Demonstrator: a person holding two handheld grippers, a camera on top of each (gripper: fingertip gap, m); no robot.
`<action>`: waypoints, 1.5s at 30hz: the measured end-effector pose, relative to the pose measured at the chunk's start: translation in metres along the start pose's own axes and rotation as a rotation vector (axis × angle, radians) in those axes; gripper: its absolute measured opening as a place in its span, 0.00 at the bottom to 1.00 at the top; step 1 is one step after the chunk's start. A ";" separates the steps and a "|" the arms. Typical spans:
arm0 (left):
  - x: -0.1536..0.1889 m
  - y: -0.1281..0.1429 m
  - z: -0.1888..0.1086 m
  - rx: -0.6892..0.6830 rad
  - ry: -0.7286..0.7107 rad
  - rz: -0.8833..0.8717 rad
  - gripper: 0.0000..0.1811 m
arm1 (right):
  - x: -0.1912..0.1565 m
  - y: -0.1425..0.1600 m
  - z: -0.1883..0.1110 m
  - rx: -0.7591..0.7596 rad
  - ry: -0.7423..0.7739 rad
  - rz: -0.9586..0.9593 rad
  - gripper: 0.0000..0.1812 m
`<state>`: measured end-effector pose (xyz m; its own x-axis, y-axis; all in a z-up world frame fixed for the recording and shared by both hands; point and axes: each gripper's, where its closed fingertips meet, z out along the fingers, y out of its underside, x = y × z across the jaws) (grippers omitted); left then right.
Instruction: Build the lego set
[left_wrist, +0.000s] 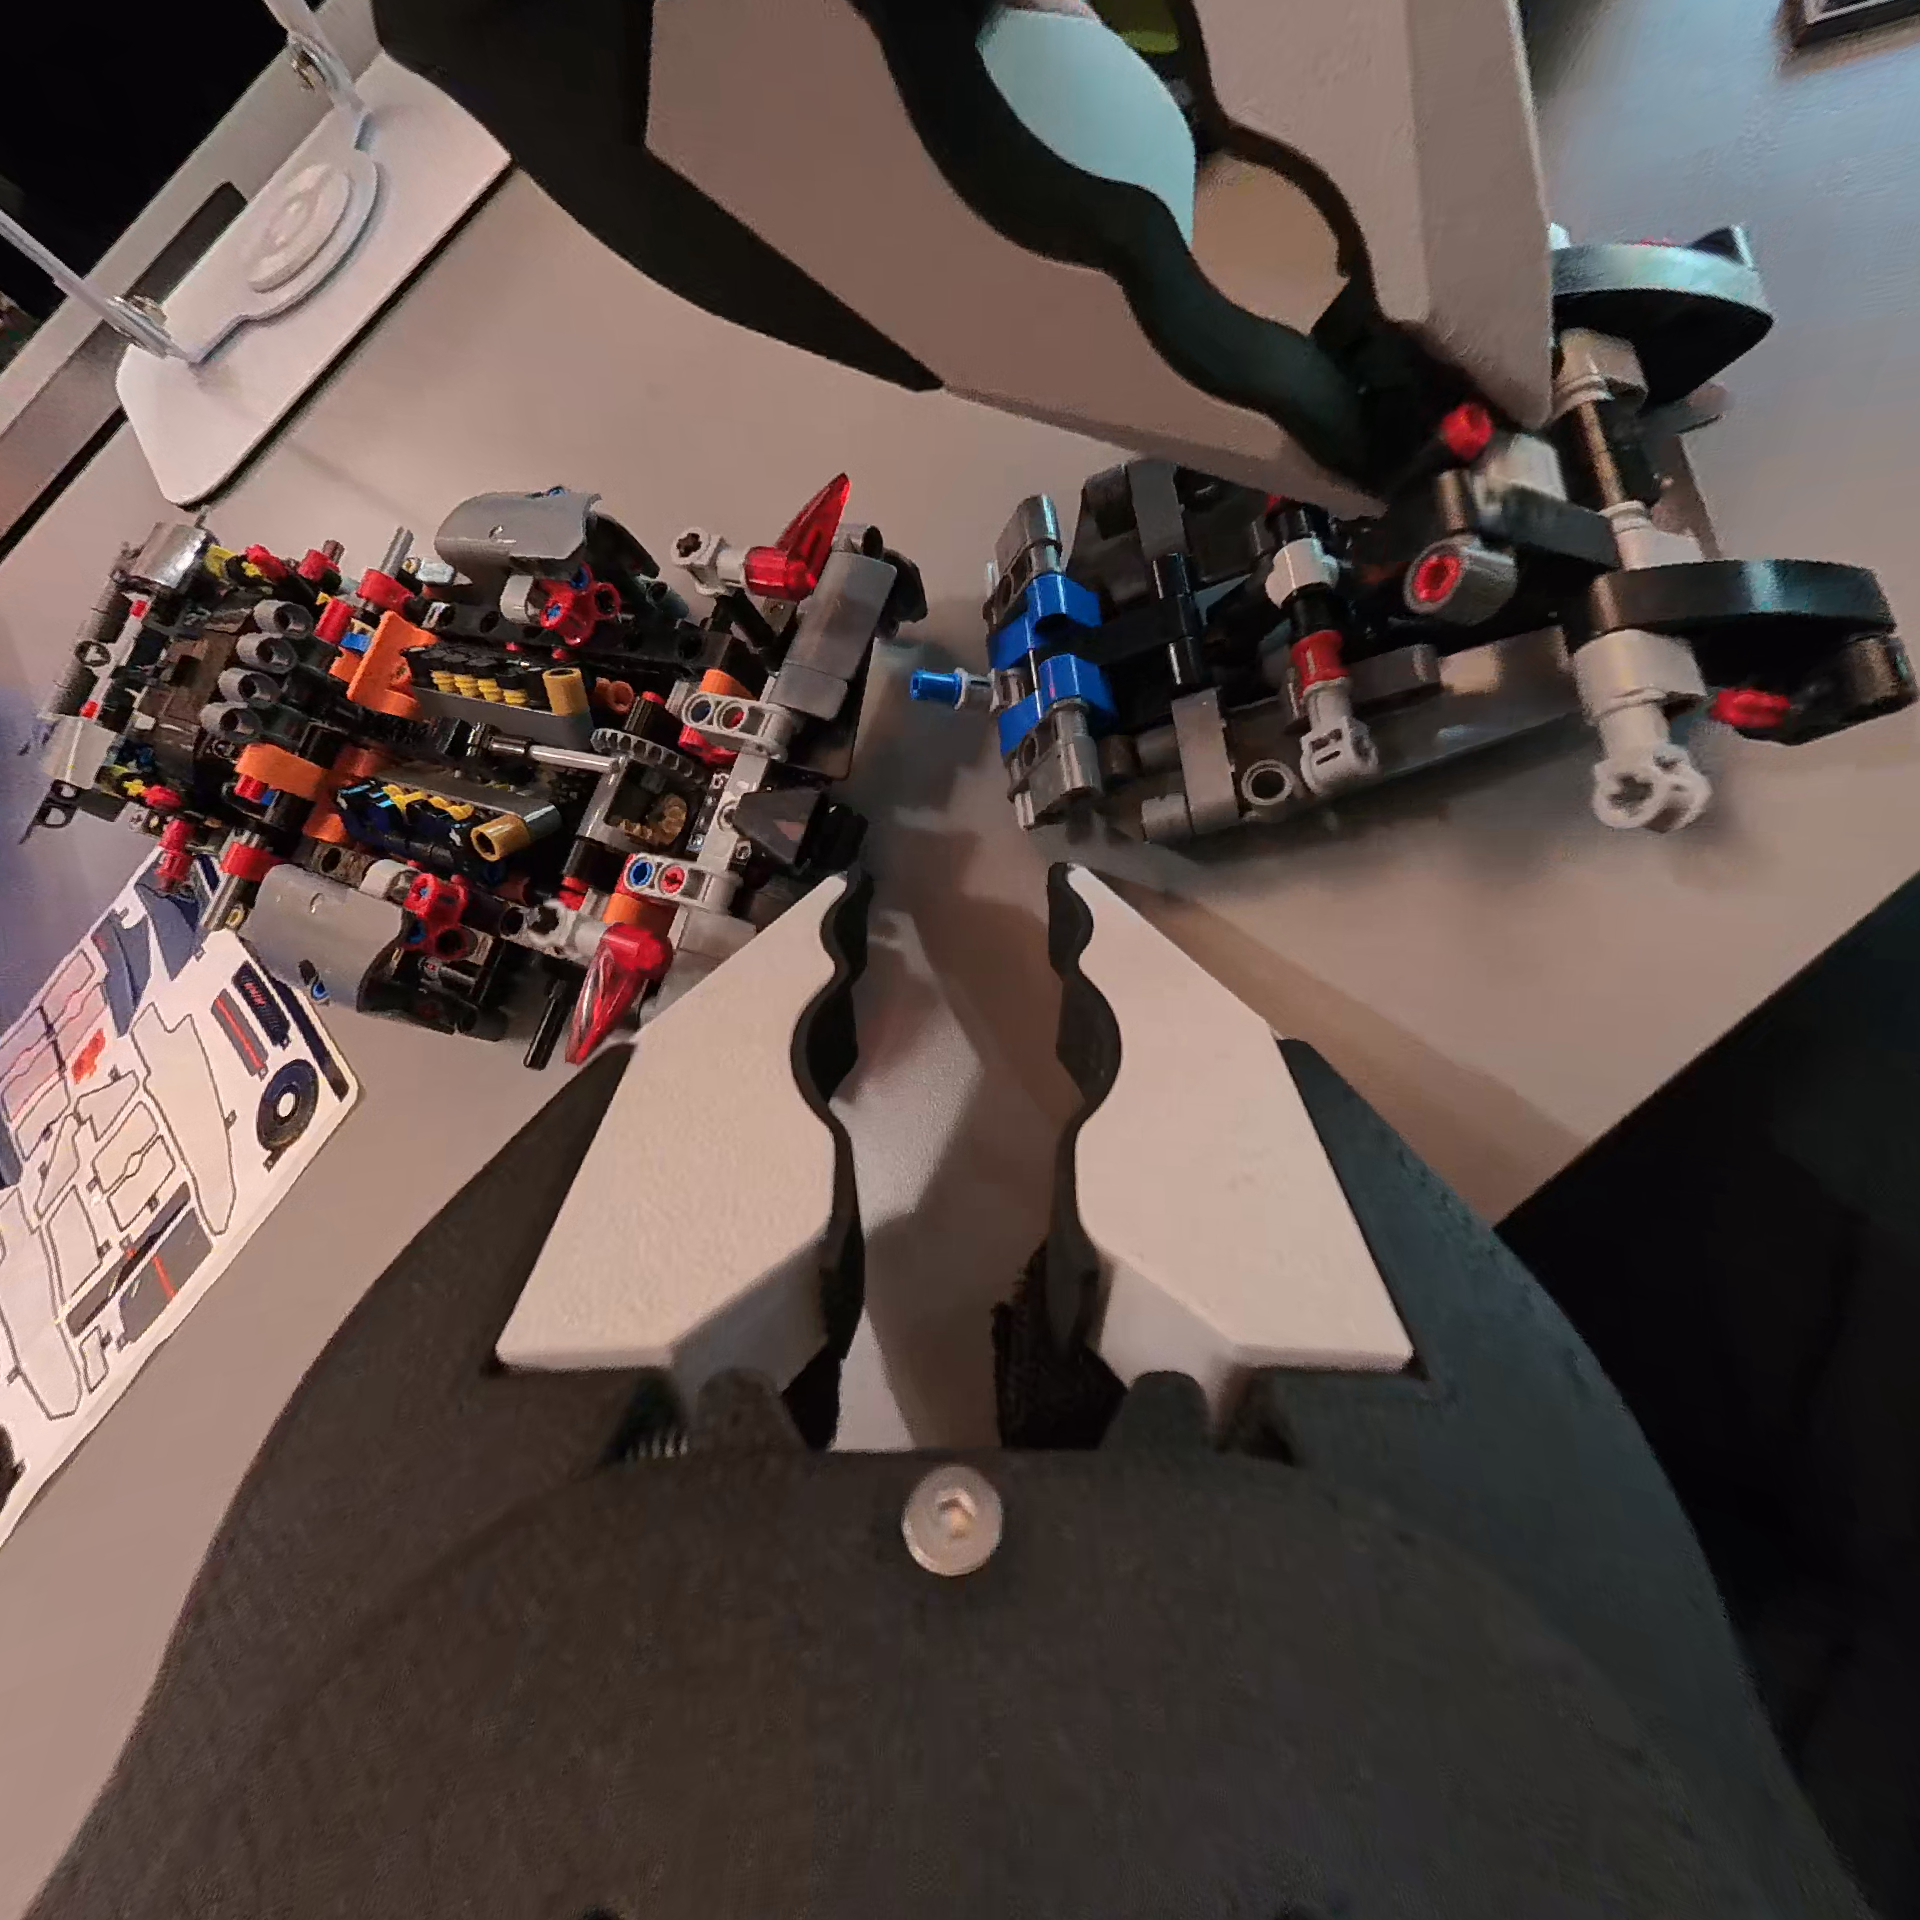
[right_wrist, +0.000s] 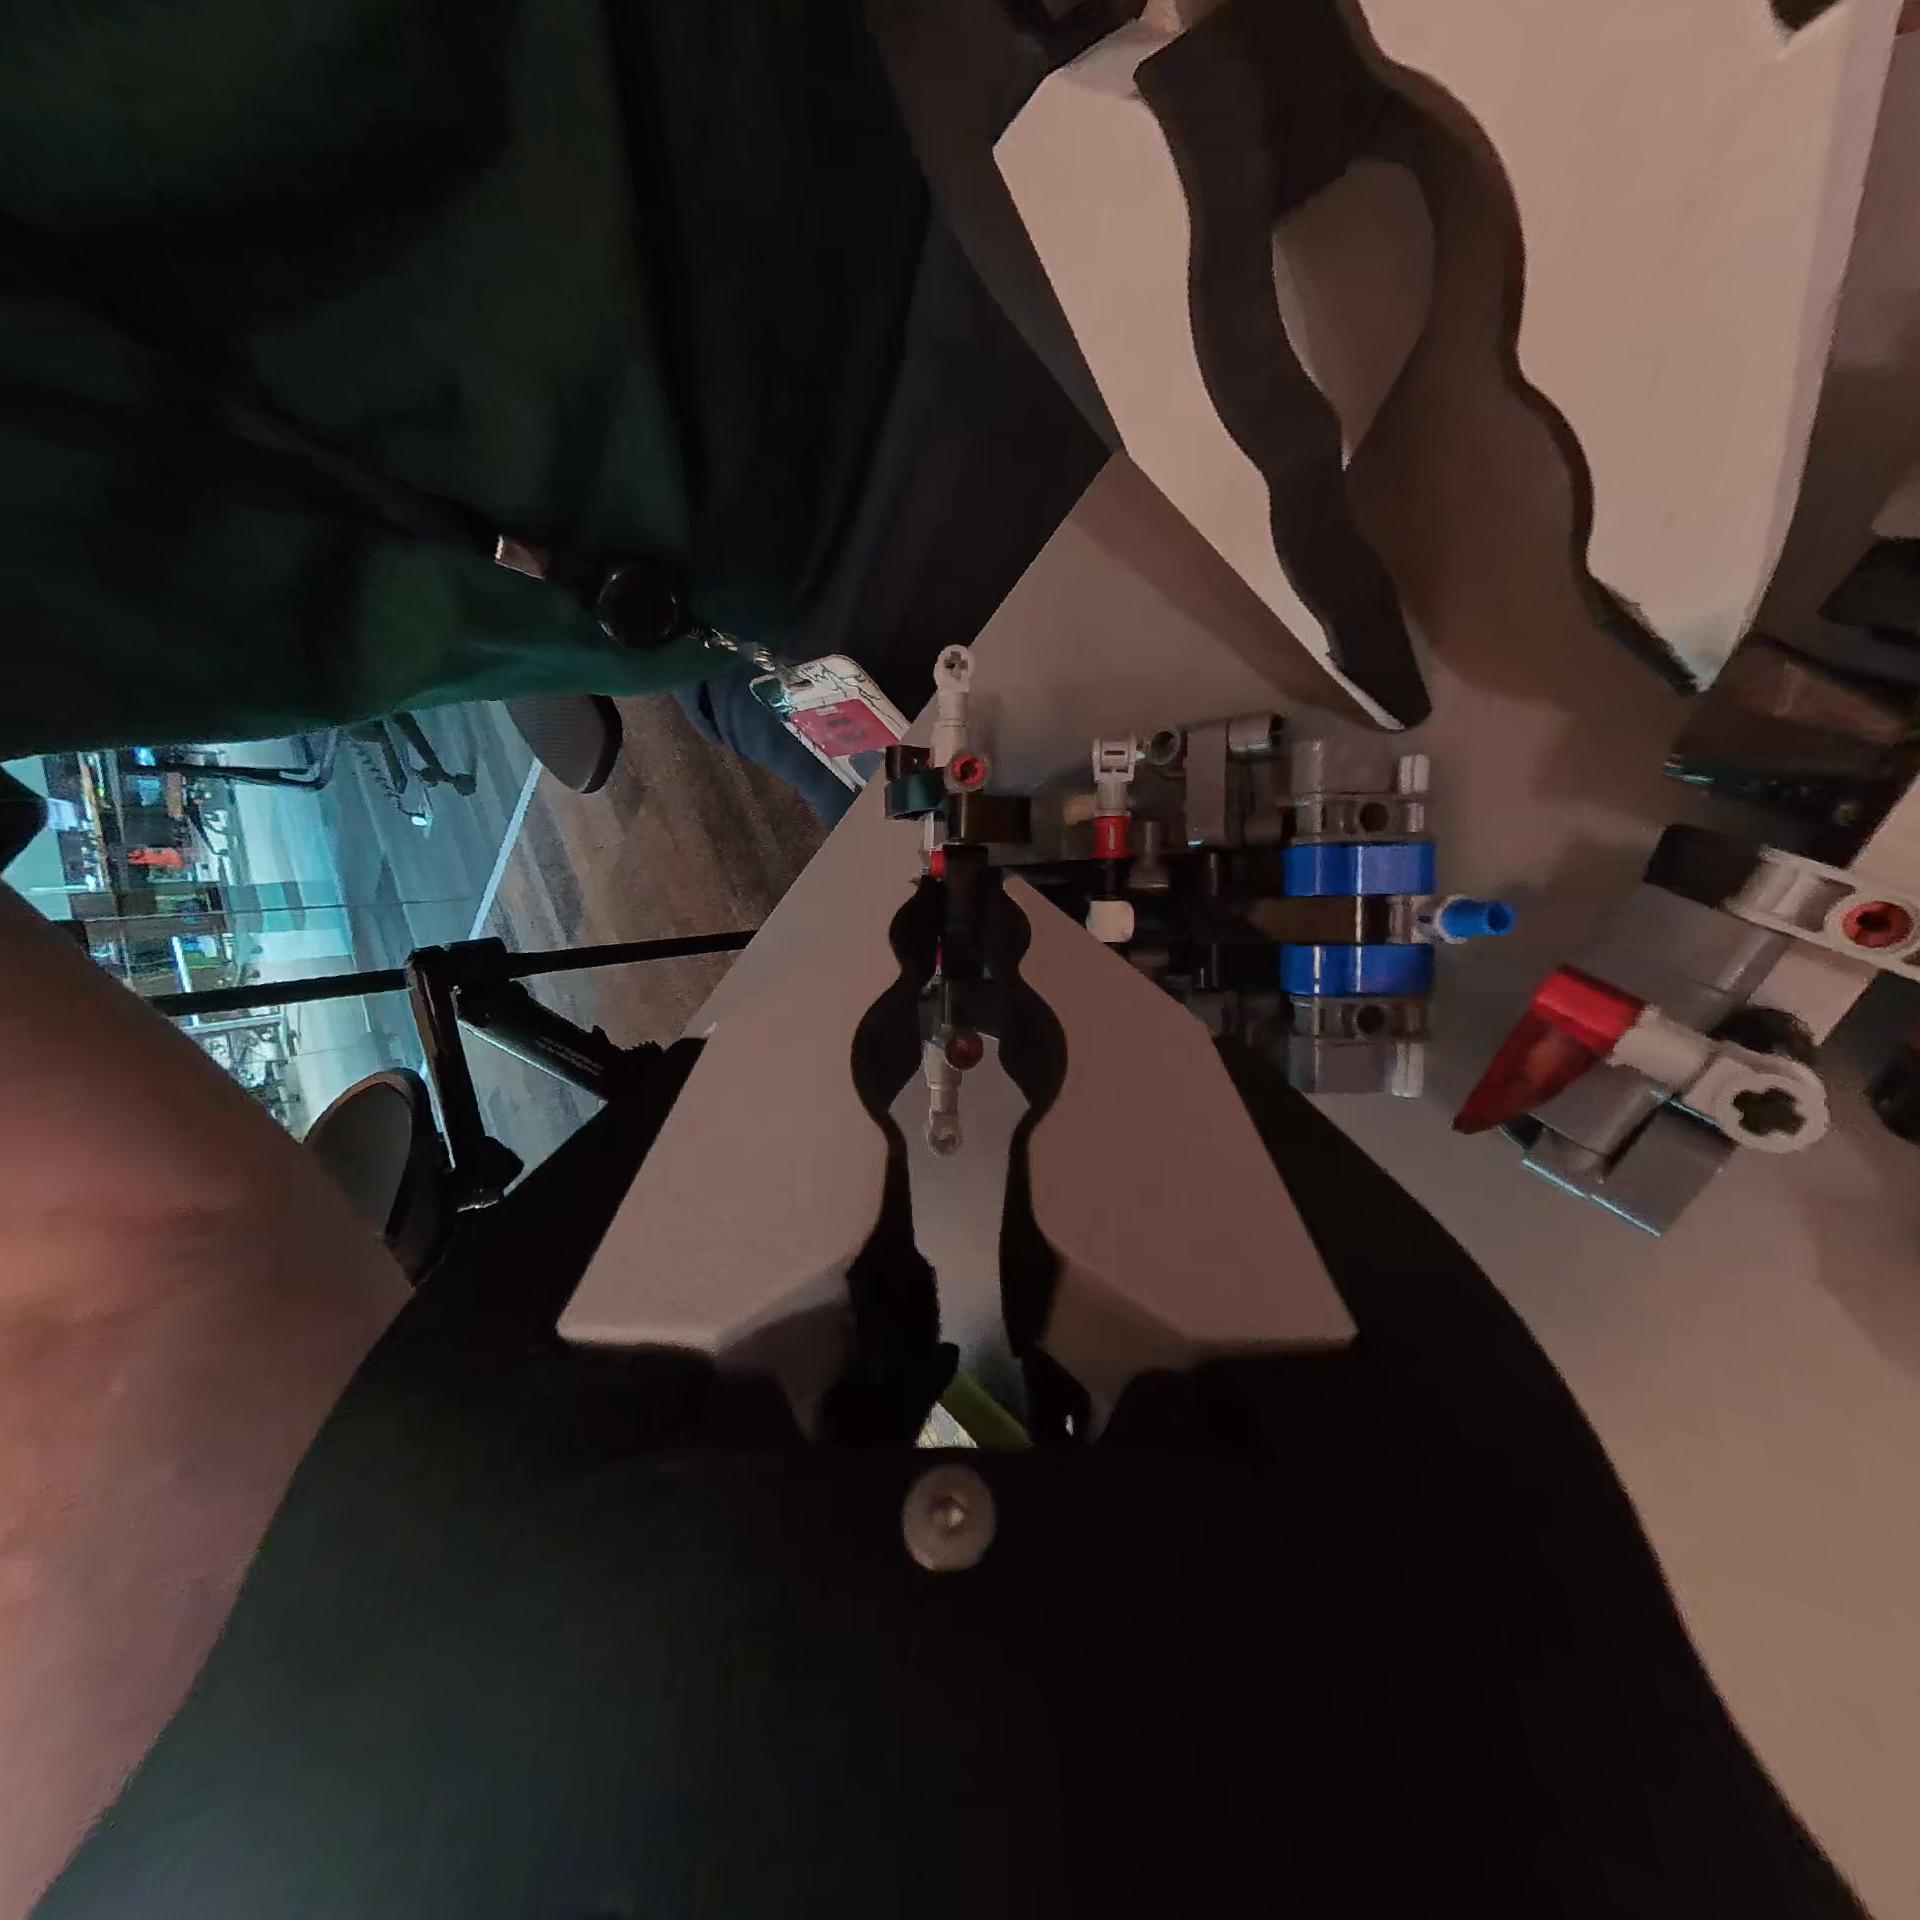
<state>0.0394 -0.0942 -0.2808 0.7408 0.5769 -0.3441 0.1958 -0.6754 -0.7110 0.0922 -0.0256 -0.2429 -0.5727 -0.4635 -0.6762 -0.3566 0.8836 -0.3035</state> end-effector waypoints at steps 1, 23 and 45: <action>0.001 0.001 -0.002 0.006 0.003 -0.006 0.20 | -0.001 -0.001 -0.001 0.014 -0.004 -0.005 0.03; 0.088 -0.070 -0.055 0.371 0.624 -0.527 0.04 | -0.033 -0.012 -0.016 -0.009 0.094 -0.025 0.03; 0.052 -0.072 -0.058 0.275 -0.041 0.270 0.03 | -0.077 -0.015 -0.041 0.072 0.758 0.206 0.23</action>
<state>0.1015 -0.0421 -0.2119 0.7148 0.4170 -0.5614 -0.1863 -0.6602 -0.7276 0.1112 -0.0056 -0.1590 -0.9784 -0.1864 -0.0894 -0.1546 0.9469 -0.2819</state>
